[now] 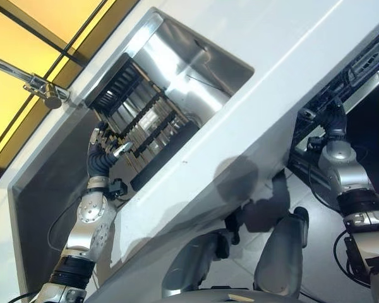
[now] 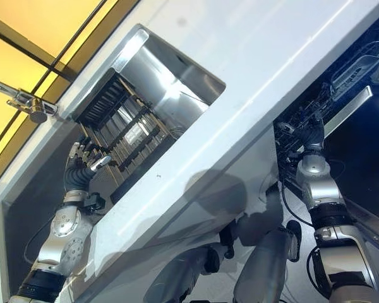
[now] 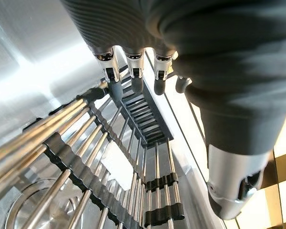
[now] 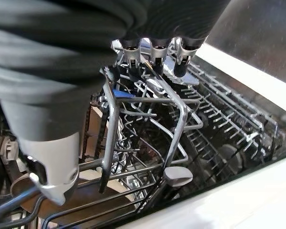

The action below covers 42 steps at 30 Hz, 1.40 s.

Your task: Pick up plates and place into dishwasher.

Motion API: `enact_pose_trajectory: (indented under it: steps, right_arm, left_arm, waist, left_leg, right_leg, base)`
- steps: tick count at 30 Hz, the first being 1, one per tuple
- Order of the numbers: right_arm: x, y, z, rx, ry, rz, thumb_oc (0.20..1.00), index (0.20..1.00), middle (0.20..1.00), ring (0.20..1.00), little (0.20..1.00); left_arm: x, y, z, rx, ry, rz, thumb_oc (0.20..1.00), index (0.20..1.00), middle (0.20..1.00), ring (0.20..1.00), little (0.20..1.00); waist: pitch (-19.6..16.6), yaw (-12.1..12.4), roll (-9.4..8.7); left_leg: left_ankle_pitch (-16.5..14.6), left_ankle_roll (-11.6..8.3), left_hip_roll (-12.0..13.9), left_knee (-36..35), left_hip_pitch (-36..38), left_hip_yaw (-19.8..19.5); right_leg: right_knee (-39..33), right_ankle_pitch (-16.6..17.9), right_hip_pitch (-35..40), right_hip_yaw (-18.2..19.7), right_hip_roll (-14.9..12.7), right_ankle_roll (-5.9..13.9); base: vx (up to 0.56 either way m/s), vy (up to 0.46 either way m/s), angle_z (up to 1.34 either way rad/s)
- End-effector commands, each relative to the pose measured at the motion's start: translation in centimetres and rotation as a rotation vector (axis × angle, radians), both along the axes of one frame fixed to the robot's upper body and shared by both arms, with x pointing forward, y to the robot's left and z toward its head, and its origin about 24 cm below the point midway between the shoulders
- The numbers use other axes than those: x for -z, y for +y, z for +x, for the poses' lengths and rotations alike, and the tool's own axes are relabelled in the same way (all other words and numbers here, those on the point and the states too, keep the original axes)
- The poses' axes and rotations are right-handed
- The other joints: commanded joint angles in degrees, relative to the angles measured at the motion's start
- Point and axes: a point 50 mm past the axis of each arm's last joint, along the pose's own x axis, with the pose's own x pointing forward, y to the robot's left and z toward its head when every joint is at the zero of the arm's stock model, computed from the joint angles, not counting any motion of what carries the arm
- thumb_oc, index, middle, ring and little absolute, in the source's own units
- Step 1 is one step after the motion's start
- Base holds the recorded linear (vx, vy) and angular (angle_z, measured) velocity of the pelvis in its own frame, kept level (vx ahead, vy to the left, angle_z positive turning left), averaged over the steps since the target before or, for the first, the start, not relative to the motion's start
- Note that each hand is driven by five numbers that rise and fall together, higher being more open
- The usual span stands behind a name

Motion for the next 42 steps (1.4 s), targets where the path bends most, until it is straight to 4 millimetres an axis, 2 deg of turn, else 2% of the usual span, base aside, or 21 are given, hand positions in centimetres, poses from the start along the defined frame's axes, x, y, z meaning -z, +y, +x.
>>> enact_pose_trajectory:
  steps: [1,8,14,18,22,31,36,42]
  right_arm:
    - [-13.0,4.3,1.8,-0.223,-0.409,-0.106,1.0,1.0,1.0,1.0,1.0]
    - [-14.6,4.5,2.6,-0.201,-0.433,-0.109,1.0,1.0,1.0,1.0,1.0]
    - [-13.7,3.6,2.2,-0.149,-0.431,-0.11,1.0,1.0,1.0,1.0,1.0]
    - [-12.9,2.7,1.8,-0.1,-0.422,-0.103,1.0,1.0,1.0,1.0,1.0]
    - [-11.7,1.0,1.1,-0.012,-0.398,-0.097,1.0,1.0,1.0,1.0,1.0]
    - [-9.2,-1.5,-0.3,0.132,-0.36,-0.067,1.0,1.0,1.0,1.0,1.0]
    - [-7.6,-2.2,-1.3,0.18,-0.332,-0.112,1.0,1.0,1.0,1.0,1.0]
    - [-6.8,-2.6,-2.7,0.21,-0.366,-0.116,1.0,1.0,1.0,1.0,1.0]
  left_arm:
    - [-3.3,0.6,0.0,-0.025,-0.144,-0.012,1.0,1.0,1.0,1.0,1.0]
    - [-3.8,0.3,0.0,-0.002,-0.174,-0.016,1.0,1.0,1.0,1.0,1.0]
    - [-4.1,0.6,-0.1,0.015,-0.178,-0.02,1.0,1.0,1.0,1.0,1.0]
    - [-4.2,0.7,0.2,0.028,-0.185,-0.016,1.0,1.0,1.0,1.0,1.0]
    - [-4.4,0.8,0.4,0.028,-0.186,-0.008,1.0,1.0,1.0,1.0,1.0]
    - [-4.3,0.9,1.0,0.024,-0.19,0.013,1.0,1.0,1.0,1.0,1.0]
    - [-4.3,0.8,1.2,0.016,-0.192,0.019,1.0,1.0,1.0,1.0,1.0]
    - [-4.3,0.9,1.3,-0.008,-0.2,0.019,1.0,1.0,1.0,1.0,1.0]
  waist:
    - [3.5,3.4,5.58]
    - [4.2,4.2,6.89]
    - [4.1,3.8,6.27]
    - [3.8,3.1,5.23]
    - [3.5,1.4,3.89]
    - [4.1,-2.2,1.93]
    - [4.3,-4.1,0.84]
    - [4.4,-6.3,-0.37]
  left_leg:
    - [-12.2,-5.27,4.5,14.6,-2.2,-3.3]
    - [-11.7,-5.17,4.0,14.3,-3.2,-2.6]
    - [-12.2,-5.0,4.1,14.6,-2.6,-2.3]
    - [-12.6,-4.96,4.5,14.6,-1.8,-2.0]
    - [-13.3,-4.96,5.4,15.0,-0.9,-1.6]
    - [-13.9,-4.64,7.0,14.8,1.0,-0.6]
    - [-14.0,-4.58,8.1,14.4,2.3,0.3]
    - [-14.5,-4.38,9.3,14.7,3.4,1.8]
  right_leg:
    - [-14.7,14.7,0.6,4.2,-5.4,0.63]
    - [-15.4,16.1,-0.2,3.4,-7.1,0.64]
    - [-16.2,17.0,0.7,2.7,-7.8,0.72]
    - [-17.2,17.4,1.9,2.5,-7.5,0.89]
    - [-18.0,17.5,2.6,3.2,-6.6,1.1]
    - [-19.0,17.5,3.5,5.2,-4.1,1.04]
    - [-19.4,17.5,3.9,6.0,-3.1,1.08]
    - [-19.2,16.9,4.0,7.1,-2.0,1.1]
  base:
    - [-0.11,0.059,0.06]
    - [-0.09,0.03,0.06]
    - [-0.01,0.003,0.02]
    - [-0.01,-0.03,0.01]
    - [0.01,-0.062,0.04]
    - [0.0,-0.044,-0.05]
    - [0.01,-0.017,-0.22]
    - [0.01,-0.001,-0.16]
